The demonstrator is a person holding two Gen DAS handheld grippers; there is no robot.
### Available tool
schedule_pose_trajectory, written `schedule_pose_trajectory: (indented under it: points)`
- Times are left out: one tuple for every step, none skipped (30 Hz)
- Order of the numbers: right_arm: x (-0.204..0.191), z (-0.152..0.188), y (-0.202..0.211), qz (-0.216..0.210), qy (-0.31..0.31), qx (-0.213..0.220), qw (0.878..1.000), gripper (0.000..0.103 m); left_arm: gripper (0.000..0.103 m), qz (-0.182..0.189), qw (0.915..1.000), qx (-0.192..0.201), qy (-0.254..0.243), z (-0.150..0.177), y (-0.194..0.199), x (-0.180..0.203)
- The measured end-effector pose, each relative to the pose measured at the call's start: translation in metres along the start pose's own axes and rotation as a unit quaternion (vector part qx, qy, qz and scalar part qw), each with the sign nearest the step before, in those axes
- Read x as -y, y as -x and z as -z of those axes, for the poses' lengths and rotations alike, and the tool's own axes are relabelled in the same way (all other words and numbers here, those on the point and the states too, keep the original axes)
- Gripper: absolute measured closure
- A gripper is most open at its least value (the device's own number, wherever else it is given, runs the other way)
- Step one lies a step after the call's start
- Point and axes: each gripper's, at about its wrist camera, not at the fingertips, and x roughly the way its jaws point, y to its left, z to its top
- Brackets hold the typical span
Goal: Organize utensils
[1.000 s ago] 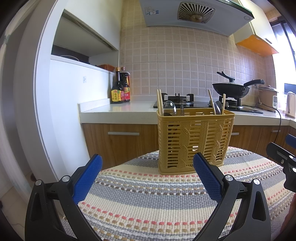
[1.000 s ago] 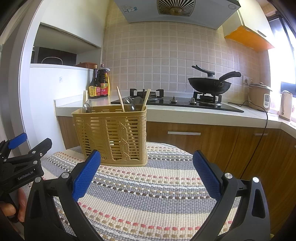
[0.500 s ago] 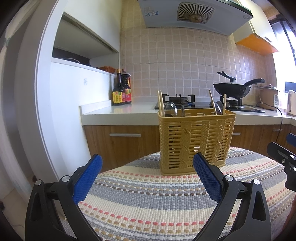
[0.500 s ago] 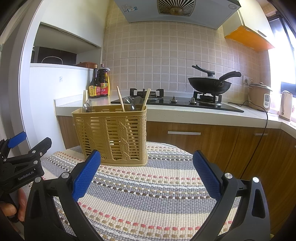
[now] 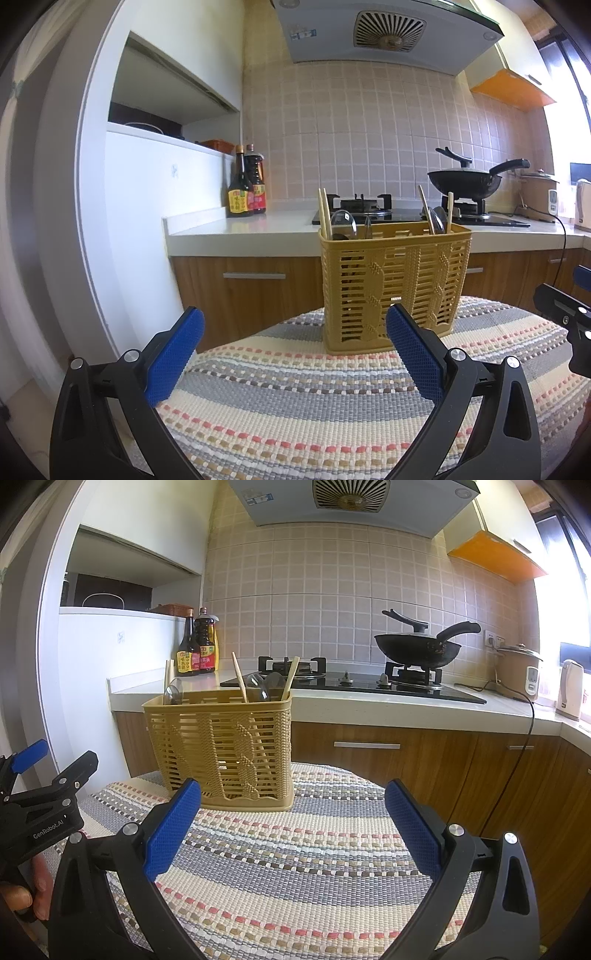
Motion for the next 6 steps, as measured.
schedule_pose_trajectory:
  points:
    - [-0.0002, 0.0003, 0.0001, 0.001, 0.001, 0.000, 1.000, 0.008, 0.007, 0.000, 1.0000, -0.001, 0.001, -0.0003, -0.0002, 0.0000]
    - [-0.0003, 0.0000, -0.0001, 0.001, 0.001, 0.000, 1.000, 0.008, 0.007, 0.001, 1.0000, -0.001, 0.002, -0.0005, -0.0005, -0.0005]
    - [-0.0003, -0.0003, -0.0003, 0.001, 0.001, 0.000, 1.000, 0.008, 0.007, 0.001, 1.0000, -0.002, 0.003, -0.0005, -0.0010, -0.0010]
    - [-0.0004, -0.0003, -0.0001, 0.001, 0.000, 0.000, 1.000, 0.008, 0.007, 0.000, 1.0000, -0.003, 0.004, -0.0003, -0.0017, -0.0011]
    - [-0.0004, -0.0003, 0.0000, 0.001, 0.000, 0.000, 1.000, 0.008, 0.007, 0.000, 1.0000, -0.005, 0.004, -0.0002, -0.0024, -0.0017]
    - [-0.0005, -0.0002, 0.0000, 0.001, 0.001, 0.001, 1.000, 0.008, 0.007, 0.000, 1.0000, -0.006, 0.006, -0.0004, -0.0029, -0.0025]
